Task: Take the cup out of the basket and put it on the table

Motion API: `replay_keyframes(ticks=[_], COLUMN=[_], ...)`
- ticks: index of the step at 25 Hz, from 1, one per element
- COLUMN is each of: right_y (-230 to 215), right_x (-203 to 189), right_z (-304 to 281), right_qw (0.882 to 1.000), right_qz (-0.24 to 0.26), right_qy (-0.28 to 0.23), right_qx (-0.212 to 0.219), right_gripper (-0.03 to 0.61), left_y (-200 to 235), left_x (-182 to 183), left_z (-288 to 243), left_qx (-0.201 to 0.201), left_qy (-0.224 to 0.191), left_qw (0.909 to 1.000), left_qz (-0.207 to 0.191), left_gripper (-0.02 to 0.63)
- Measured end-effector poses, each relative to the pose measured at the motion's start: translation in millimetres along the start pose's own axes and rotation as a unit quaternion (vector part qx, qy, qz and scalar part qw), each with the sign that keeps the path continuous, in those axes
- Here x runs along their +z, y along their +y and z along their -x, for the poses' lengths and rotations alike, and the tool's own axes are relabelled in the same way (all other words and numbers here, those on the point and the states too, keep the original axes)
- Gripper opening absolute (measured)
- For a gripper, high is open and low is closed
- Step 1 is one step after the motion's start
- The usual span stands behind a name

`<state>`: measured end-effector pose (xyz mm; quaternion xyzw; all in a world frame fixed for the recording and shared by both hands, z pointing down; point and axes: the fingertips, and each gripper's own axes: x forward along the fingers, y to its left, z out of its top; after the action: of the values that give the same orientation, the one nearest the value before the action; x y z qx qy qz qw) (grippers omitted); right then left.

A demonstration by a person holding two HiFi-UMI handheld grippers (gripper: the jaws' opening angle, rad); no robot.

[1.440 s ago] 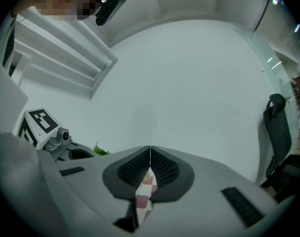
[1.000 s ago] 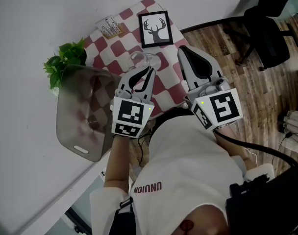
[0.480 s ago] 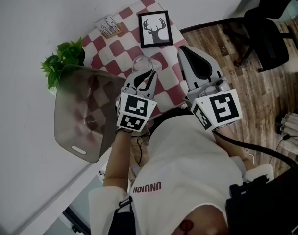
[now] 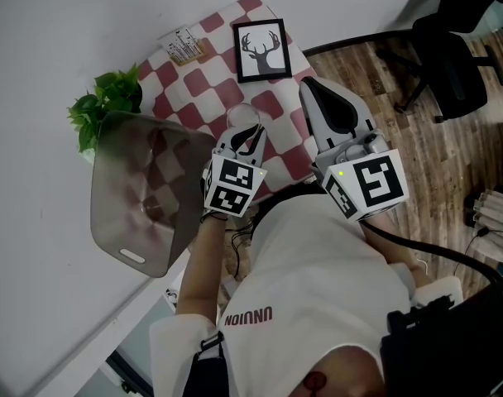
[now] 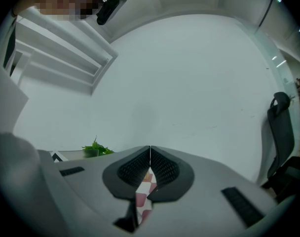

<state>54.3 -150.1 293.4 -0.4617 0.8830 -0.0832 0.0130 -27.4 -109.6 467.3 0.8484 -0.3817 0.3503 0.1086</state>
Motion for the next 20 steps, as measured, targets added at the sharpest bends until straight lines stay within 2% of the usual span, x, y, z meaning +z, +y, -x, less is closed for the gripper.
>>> replay_keyframes(ticks=[20], right_y=[3], right_x=[1], right_z=[-3], right_qw=[1.000], right_qz=[0.005], right_qy=[0.003], right_qx=[0.002], right_gripper=[0.018], left_y=[-4], left_x=[-42], left_z=[-20], left_qx=[0.001], left_qy=[0.041], left_qw=[0.9989], left_qz=[0.024], left_gripper=[0.031])
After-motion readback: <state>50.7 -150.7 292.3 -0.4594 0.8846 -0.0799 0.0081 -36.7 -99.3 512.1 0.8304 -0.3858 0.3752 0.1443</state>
